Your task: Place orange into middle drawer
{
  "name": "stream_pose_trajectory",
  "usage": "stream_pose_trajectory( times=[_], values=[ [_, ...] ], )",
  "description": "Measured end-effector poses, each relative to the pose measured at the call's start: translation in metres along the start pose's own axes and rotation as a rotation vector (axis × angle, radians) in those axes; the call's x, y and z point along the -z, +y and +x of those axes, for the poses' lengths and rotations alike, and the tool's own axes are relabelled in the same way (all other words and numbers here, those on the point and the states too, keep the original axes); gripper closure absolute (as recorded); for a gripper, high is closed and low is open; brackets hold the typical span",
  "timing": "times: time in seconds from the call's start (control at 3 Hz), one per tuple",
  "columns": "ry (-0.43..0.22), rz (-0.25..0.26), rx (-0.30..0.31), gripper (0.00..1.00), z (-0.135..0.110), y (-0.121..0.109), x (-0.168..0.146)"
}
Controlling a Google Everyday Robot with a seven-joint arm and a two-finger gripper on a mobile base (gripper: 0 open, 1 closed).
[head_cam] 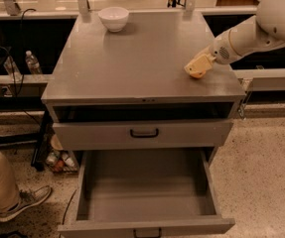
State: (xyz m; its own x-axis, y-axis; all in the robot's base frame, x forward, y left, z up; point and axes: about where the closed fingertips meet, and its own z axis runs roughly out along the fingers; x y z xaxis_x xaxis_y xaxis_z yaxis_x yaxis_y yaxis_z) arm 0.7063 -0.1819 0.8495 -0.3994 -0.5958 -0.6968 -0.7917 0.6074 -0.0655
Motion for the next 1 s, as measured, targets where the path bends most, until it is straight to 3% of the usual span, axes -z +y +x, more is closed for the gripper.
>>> stream_pose_trajectory(
  times=[0.33, 0.67, 1.0],
  values=[
    [0.0, -0.01, -0.003, 0.99, 0.005, 0.004, -0.001],
    [-0.038, 0.005, 0.092, 1.0, -0.009, 0.021, 0.039],
    [-0.036, 0.038, 0.179, 1.0, -0.019, 0.046, 0.09]
  ],
)
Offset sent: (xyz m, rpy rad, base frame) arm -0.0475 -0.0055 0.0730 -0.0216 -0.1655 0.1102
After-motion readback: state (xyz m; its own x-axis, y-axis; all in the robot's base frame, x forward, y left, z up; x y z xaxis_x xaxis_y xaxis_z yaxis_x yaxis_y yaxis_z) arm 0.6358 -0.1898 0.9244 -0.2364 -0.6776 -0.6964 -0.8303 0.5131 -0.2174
